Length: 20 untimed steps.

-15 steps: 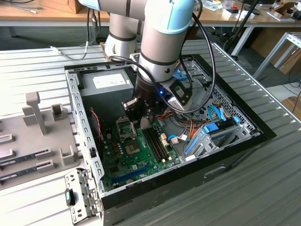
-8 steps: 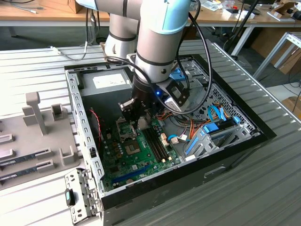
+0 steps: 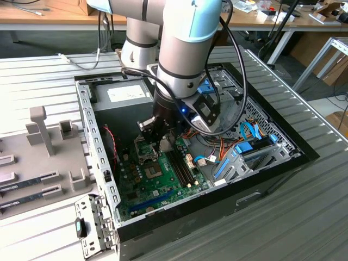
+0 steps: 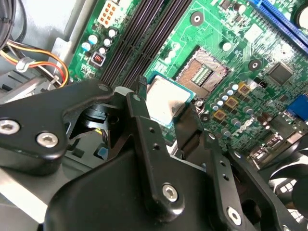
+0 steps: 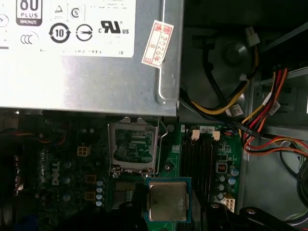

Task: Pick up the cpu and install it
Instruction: 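Pick up the cpu and move it towards the insertion slot, then place the cpu into insertion slot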

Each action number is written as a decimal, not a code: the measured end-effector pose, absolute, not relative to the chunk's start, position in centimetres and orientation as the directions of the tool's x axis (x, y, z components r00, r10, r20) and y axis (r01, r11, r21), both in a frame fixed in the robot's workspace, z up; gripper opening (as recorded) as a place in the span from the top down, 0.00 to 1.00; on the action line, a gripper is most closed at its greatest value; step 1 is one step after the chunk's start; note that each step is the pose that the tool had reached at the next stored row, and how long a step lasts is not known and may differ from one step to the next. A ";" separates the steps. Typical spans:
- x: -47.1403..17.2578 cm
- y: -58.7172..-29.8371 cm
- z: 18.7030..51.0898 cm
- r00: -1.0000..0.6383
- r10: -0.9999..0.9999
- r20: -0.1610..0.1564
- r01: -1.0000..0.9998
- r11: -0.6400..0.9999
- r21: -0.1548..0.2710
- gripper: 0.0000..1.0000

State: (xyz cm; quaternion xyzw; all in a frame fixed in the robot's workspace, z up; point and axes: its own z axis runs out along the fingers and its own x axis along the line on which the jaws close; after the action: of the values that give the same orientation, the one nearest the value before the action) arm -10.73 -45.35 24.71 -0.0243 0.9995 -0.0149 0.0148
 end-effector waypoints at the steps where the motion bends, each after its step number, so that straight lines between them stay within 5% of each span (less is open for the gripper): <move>1: -10.8 -45.5 24.7 -0.998 -0.049 -0.029 -0.048 0.998 -0.030 0.53; 20: -11.5 -46.0 24.7 -0.998 -0.049 -0.029 -0.048 0.998 -0.030 0.53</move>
State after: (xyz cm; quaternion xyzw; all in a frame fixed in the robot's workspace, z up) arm -11.48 -46.02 24.67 -0.0243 0.9995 -0.0149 0.0148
